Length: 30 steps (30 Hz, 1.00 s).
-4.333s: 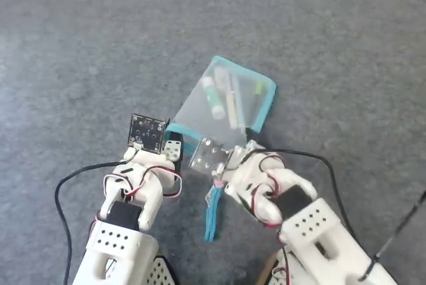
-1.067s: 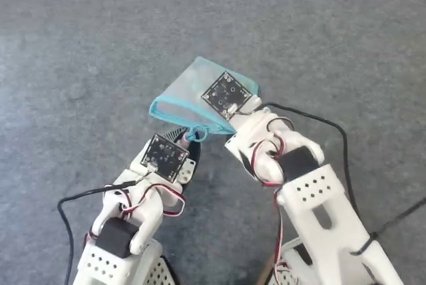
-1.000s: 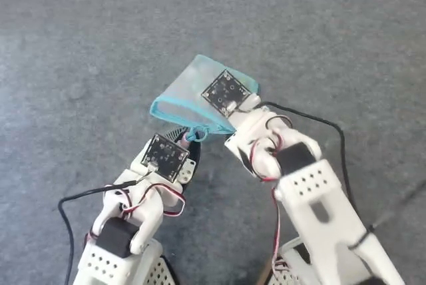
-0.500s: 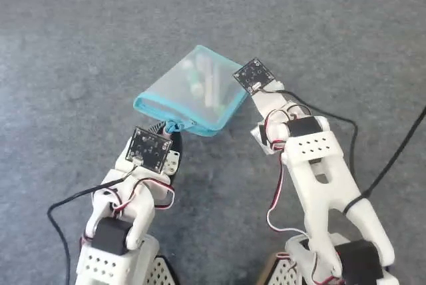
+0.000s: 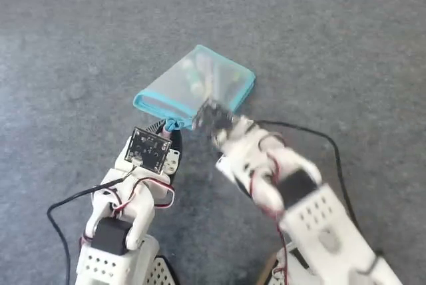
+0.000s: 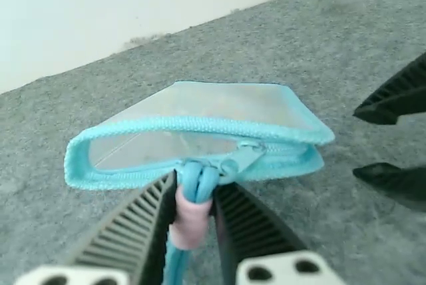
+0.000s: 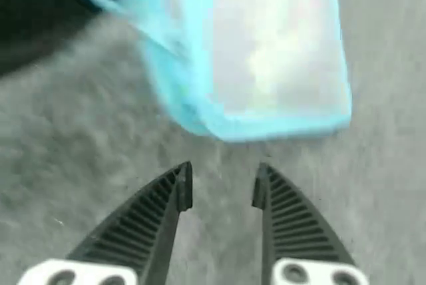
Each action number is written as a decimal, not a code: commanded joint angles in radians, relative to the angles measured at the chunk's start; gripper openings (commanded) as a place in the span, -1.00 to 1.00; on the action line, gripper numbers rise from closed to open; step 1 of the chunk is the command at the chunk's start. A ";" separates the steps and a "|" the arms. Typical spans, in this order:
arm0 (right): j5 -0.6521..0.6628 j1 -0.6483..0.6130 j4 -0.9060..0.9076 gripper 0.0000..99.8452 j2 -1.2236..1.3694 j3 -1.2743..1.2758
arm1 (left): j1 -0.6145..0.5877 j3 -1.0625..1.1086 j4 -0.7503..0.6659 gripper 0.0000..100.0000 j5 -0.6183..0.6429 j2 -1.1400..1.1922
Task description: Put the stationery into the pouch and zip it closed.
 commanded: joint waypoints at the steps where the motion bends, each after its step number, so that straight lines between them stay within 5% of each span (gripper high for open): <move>1: 0.008 -0.053 -0.004 -0.66 -0.133 0.005 | 0.003 -0.016 -0.035 -0.98 -0.012 -0.017; 11: 0.048 -0.061 -0.134 -0.52 0.094 -0.018 | 0.003 -0.016 -0.031 -0.98 -0.012 -0.017; 30: 0.041 -0.039 -0.275 -0.63 0.473 -0.247 | 0.003 -0.016 -0.031 -0.98 -0.012 -0.017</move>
